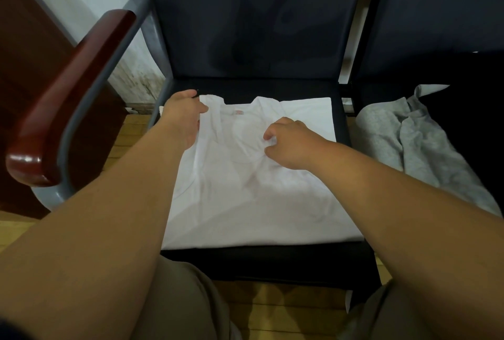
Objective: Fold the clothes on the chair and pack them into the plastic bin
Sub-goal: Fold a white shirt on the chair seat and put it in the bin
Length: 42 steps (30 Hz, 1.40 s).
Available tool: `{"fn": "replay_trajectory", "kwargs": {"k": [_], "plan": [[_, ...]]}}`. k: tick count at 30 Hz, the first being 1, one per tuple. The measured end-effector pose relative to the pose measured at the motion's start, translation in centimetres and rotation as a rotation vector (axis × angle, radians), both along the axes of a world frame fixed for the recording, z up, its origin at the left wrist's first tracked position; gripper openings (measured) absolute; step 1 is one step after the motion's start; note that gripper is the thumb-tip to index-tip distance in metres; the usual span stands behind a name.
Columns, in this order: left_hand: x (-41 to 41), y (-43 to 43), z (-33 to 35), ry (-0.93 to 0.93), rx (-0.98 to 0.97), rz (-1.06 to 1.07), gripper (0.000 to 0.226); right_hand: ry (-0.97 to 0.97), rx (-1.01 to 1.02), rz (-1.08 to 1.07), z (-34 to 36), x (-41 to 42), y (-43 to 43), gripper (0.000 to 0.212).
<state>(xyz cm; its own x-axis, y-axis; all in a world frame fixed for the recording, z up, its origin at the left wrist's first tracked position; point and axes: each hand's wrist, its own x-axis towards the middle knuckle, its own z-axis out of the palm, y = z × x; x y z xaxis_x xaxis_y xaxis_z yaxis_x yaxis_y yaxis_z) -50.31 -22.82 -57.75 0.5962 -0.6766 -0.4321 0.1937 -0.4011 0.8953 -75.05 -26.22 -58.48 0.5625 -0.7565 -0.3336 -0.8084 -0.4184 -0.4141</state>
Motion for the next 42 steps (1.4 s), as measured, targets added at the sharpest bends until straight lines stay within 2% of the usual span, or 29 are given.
{"fn": "replay_trajectory", "kwargs": {"k": [4,8,9,11,12,15,17,19,21,23,27,30,32,36,39,42], "plan": [[-0.6,0.1,-0.1,-0.21,0.135,-0.06,0.058,0.01,0.0,0.011,-0.1,0.0,0.2,0.046],[0.1,0.2,0.0,-0.29,0.114,-0.026,0.053,0.027,-0.014,-0.006,0.5,0.5,0.3,0.046],[-0.2,1.2,0.6,-0.307,0.176,-0.016,0.052,0.03,-0.019,-0.017,0.8,0.8,0.4,0.046],[1.5,1.6,-0.4,-0.853,0.483,-0.369,0.046,0.039,-0.04,-0.023,1.4,1.5,0.8,0.045],[2.1,1.6,-0.1,-0.956,0.556,-0.423,0.041,0.041,-0.048,-0.021,1.8,1.9,1.0,0.044],[4.0,3.4,1.0,-0.723,0.547,-0.28,0.038,0.021,-0.045,-0.023,2.9,3.3,2.2,0.037],[5.5,5.6,0.4,-0.827,0.58,-0.436,0.037,-0.012,-0.036,-0.025,3.6,4.5,3.0,0.036],[6.8,7.3,1.6,-0.613,0.479,-0.335,0.023,-0.064,-0.034,-0.032,4.2,6.0,4.0,0.035],[7.5,9.9,2.1,-0.754,0.501,-0.398,0.015,-0.108,-0.032,-0.043,4.7,7.7,4.9,0.034],[7.9,12.2,2.1,-0.836,0.61,-0.538,0.029,-0.142,-0.017,-0.052,5.0,9.5,5.7,0.034],[7.3,15.4,3.2,-0.662,0.72,-0.83,0.046,-0.221,0.016,-0.078,5.5,12.9,7.1,0.029],[5.8,16.4,3.6,-0.676,0.72,-0.937,0.056,-0.24,0.05,-0.124,4.9,15.1,7.2,0.026],[5.2,16.6,3.6,-0.684,0.687,-0.95,0.051,-0.199,0.059,-0.132,4.1,16.4,7.0,0.026],[5.1,16.0,2.7,-0.702,0.672,-0.964,0.034,-0.203,0.052,-0.005,3.0,18.5,6.3,0.031],[5.8,15.6,2.2,-0.69,0.714,-0.957,0.048,-0.182,0.081,0.104,2.3,20.4,5.6,0.031],[6.6,15.3,2.4,-0.668,0.713,-0.96,0.047,0.0,-0.055,0.228,1.7,22.5,5.1,0.037]]}}
